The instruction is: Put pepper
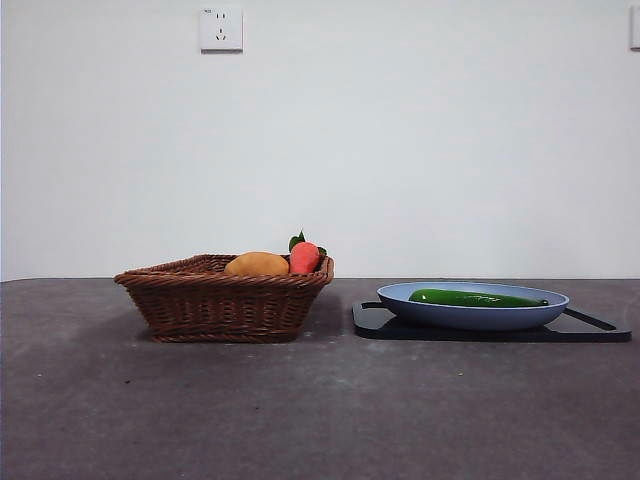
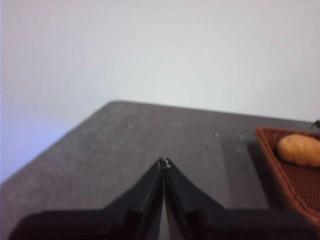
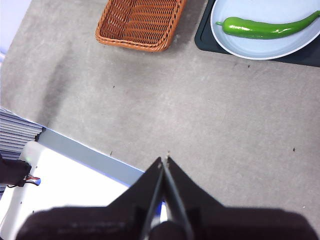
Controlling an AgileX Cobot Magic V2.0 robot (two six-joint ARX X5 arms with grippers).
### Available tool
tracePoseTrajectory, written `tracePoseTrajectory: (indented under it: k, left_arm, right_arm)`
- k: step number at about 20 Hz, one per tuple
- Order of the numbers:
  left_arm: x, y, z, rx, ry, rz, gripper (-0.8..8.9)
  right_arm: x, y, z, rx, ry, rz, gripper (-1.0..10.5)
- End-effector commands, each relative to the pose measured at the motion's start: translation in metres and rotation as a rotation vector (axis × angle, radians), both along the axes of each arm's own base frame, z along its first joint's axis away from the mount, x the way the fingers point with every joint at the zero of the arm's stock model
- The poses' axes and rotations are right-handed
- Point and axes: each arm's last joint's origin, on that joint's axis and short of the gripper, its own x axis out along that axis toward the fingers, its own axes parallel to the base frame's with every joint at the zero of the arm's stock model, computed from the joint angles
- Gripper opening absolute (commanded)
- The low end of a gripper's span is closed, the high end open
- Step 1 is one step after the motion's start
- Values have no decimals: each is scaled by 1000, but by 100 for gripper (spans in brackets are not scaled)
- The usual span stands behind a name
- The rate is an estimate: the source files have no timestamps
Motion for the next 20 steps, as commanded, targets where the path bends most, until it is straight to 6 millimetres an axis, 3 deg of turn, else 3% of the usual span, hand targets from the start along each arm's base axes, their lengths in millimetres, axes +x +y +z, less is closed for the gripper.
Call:
tracePoseTrajectory:
  k: [1,7,20]
  left_arm:
    - [2,0,-8,-28,6,-8,8]
    - [5,-3,-32,-71,83,-143,8]
    - [5,-4,-33,-76,94,-159,8]
  right_arm:
    - [-1,0,3,1,4,0,11]
    - [-1,0,3,0,4,0,11]
    - [-1,0,3,0,4,-1,11]
